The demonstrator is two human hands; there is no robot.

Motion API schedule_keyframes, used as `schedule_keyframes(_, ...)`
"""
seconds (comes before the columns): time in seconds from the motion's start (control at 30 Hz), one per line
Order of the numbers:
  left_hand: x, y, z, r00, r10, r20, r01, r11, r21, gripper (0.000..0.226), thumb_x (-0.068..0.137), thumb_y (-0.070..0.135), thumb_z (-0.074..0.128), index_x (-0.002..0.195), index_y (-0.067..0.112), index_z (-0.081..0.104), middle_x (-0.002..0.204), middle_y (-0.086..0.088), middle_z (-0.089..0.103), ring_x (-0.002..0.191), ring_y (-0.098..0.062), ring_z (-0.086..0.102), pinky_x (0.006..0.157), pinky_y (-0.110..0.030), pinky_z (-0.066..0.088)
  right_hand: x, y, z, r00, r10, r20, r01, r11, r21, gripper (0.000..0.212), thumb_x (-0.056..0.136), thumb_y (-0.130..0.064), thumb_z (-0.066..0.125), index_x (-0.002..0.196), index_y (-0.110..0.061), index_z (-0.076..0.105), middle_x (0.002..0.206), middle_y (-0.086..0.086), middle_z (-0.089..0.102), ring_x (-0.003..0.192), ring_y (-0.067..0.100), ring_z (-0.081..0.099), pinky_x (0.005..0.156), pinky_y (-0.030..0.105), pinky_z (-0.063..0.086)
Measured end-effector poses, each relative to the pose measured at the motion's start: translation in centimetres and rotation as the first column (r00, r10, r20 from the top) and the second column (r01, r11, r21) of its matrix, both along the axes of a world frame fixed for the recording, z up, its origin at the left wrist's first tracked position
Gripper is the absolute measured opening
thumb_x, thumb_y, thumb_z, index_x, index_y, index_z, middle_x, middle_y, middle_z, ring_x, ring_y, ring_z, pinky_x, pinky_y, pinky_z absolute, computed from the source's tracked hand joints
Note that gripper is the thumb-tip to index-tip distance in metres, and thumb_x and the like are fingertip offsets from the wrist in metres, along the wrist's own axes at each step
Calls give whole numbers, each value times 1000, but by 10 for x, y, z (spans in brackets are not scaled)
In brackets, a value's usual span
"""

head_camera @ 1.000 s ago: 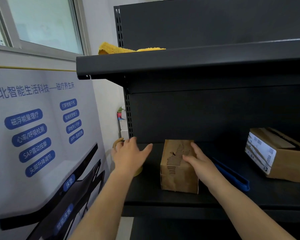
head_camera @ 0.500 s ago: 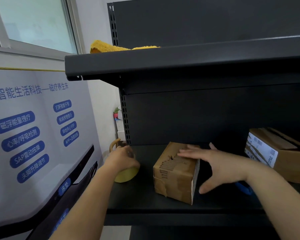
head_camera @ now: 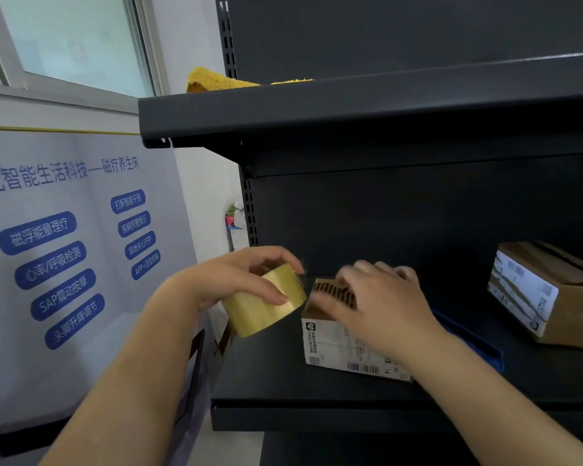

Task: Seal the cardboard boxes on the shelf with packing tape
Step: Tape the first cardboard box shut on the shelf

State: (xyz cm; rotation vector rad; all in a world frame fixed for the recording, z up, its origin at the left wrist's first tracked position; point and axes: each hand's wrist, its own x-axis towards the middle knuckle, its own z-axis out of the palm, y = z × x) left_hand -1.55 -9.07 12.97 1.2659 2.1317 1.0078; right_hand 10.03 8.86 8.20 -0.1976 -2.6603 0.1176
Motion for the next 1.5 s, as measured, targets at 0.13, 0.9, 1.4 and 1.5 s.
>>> schedule_keyframes(0.13, 4, 11, 5, 996, -86, 1, 86, 996, -5, 49, 53, 40, 71, 101, 41, 62, 110, 7, 60, 99, -16, 59, 77, -31, 47, -7, -4, 11, 957, 254, -140, -288, 768, -572, 46, 77, -67, 47, 86, -24, 61, 81, -10, 62, 74, 3, 58, 66, 24, 47)
schedule_keyframes(0.9, -8, -9, -16, 985, -7, 173, -74, 886, 458, 46, 55, 54, 82, 70, 12, 70, 54, 0, 64, 41, -11, 60, 44, -22, 52, -25, -3, 20, 921, 144, -361, -387, 438, -812, 32, 90, -20, 57, 58, -13, 56, 48, -5, 50, 45, 5, 47, 45, 14, 40)
schedule_keyframes(1.4, -45, 1, 6, 929, -173, 327, 27, 913, 407, 33, 57, 43, 86, 62, 15, 68, 41, 3, 54, 31, -7, 48, 35, -16, 41, -6, 40, 11, 931, -2, -365, -353, 248, -902, 40, 82, -30, 66, 43, -22, 59, 44, -8, 46, 41, 5, 45, 58, 21, 39)
schedule_keyframes(1.5, -42, 4, 14, 980, 47, 193, -93, 966, 241, 40, 51, 56, 82, 55, 19, 68, 41, 4, 53, 33, -8, 49, 36, -16, 42, -4, 45, 8, 933, -61, -356, -329, 264, -907, 41, 82, -24, 67, 43, -20, 58, 42, -7, 44, 37, 5, 41, 54, 19, 38)
